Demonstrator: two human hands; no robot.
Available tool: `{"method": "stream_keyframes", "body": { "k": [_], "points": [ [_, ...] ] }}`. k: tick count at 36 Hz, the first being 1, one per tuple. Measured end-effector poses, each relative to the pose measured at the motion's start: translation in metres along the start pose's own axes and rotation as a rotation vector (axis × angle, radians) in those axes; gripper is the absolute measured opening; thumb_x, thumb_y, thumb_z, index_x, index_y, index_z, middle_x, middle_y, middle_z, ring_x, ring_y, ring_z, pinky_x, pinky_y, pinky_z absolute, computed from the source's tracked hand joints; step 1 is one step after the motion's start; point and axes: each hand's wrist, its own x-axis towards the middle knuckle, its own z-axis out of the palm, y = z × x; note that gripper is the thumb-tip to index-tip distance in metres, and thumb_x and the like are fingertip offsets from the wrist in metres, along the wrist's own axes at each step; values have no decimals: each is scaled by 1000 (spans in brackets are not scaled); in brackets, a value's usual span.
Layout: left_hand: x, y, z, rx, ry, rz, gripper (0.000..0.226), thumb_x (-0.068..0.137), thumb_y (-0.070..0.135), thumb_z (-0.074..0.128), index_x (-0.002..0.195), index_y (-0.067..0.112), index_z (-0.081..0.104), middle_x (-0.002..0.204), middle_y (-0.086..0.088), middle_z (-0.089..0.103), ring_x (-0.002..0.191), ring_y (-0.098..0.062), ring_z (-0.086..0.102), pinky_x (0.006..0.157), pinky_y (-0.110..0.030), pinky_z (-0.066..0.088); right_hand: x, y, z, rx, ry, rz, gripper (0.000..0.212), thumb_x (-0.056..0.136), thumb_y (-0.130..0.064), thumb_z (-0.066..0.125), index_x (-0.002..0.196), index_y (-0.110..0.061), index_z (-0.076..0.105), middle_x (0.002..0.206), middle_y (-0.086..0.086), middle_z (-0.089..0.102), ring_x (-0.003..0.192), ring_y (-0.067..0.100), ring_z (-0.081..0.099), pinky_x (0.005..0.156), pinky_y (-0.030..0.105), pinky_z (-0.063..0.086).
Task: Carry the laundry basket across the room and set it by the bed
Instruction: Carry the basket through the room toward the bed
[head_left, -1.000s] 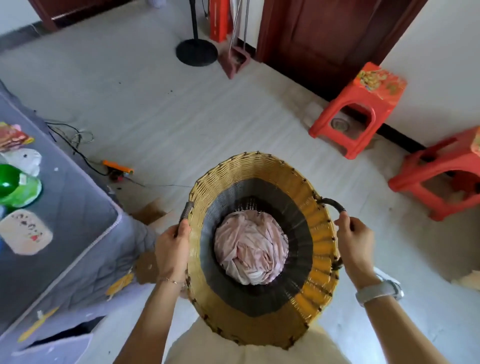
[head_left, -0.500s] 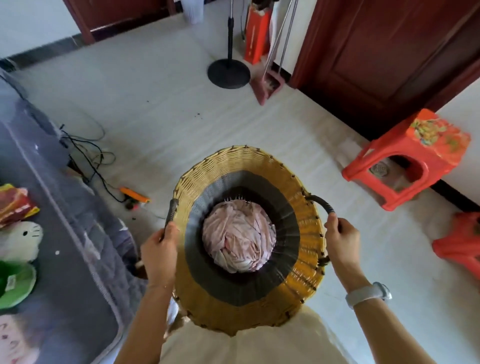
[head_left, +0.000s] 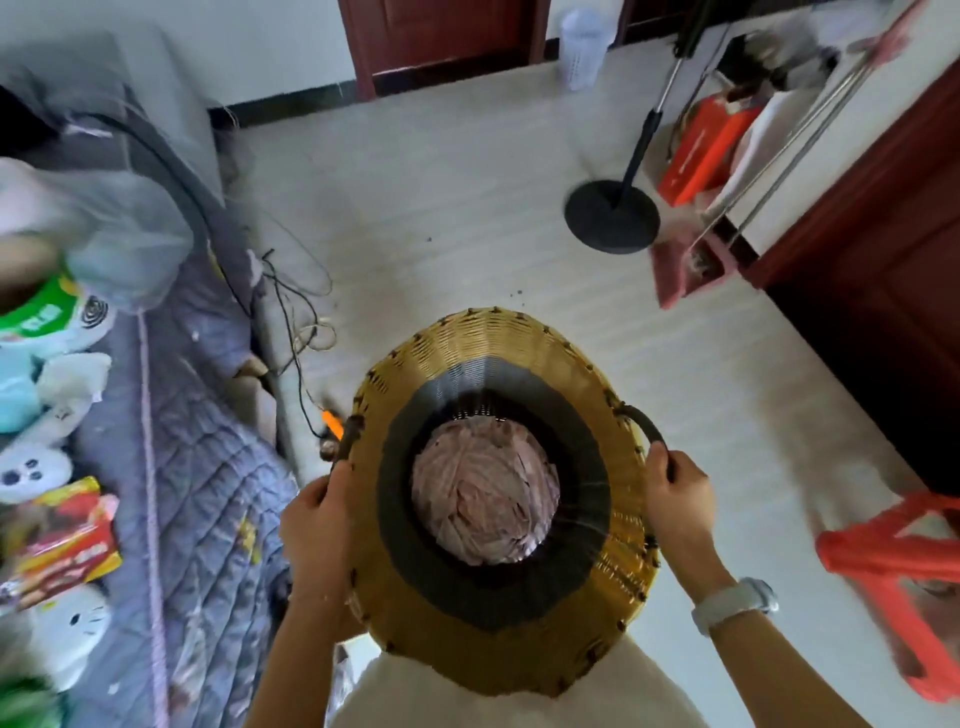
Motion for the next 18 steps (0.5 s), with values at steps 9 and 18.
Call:
{"method": "stream_keyframes", "body": {
  "k": [9,18],
  "points": [
    [116,38,31,-76,9,-90,32,83,34,53,57,16,56,64,-14,53,68,-23,47,67,-36,37,96,-84,78,-41,-72,-25,41,95,-25,41,55,-15,40,53,5,39,49,18,36,47,24,27],
    [266,137,56,-123,-68,-59,32,81,36,52,55,19,56,55,-6,44,68,-26,40,59,-35,32,188,-210,146,11,1,-6,41,94,-26,41,56,-10,39,52,5,34,49,16,31,50,26,25]
  ]
}}
